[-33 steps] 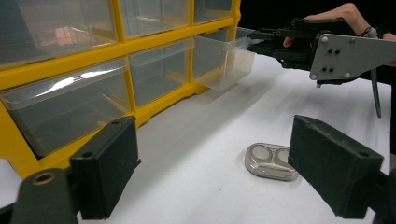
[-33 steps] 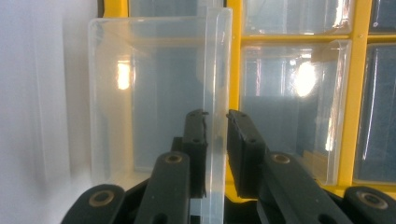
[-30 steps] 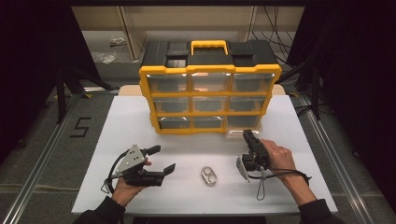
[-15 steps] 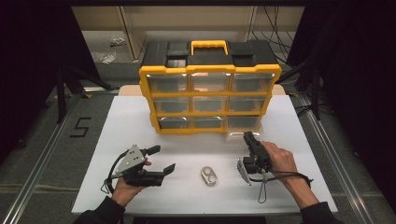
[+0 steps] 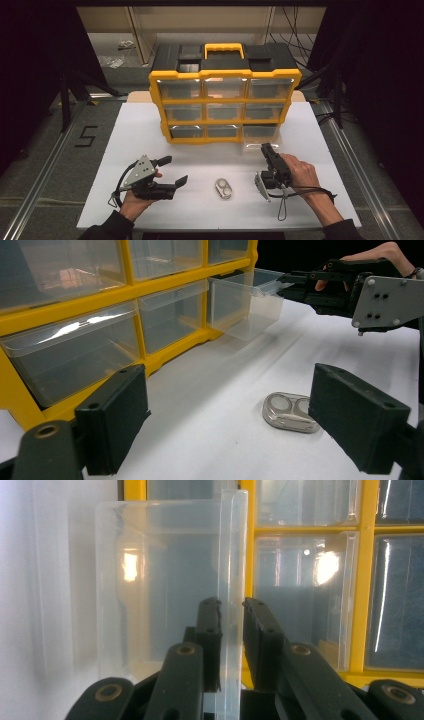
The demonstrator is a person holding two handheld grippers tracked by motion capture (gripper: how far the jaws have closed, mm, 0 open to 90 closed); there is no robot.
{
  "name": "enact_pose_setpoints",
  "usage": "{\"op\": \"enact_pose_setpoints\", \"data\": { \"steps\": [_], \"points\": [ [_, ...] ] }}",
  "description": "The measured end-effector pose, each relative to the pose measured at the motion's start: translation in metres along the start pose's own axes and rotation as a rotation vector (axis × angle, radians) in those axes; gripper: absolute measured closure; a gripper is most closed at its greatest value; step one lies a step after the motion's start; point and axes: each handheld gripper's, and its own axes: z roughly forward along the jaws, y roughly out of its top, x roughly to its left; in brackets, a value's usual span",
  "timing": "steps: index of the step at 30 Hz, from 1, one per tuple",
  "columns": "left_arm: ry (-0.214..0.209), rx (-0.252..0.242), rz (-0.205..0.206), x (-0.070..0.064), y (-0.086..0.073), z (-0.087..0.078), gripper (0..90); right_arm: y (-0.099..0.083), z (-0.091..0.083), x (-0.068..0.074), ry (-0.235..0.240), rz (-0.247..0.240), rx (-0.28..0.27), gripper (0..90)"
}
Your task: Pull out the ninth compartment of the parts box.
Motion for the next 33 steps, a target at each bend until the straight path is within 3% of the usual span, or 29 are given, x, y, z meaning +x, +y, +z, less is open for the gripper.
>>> {"op": "enact_pose_setpoints", "data": {
  "steps": [26,33],
  "points": [
    [0.0,0.002,-0.002,0.0,0.0,0.0,15.5,-0.003,-0.01,-0.001,0.009,-0.008,-0.02,78.4],
    [0.002,0.003,-0.003,0.0,0.0,0.001,15.5,-0.001,-0.012,0.002,0.027,0.01,-0.017,77.4]
  ]
}}
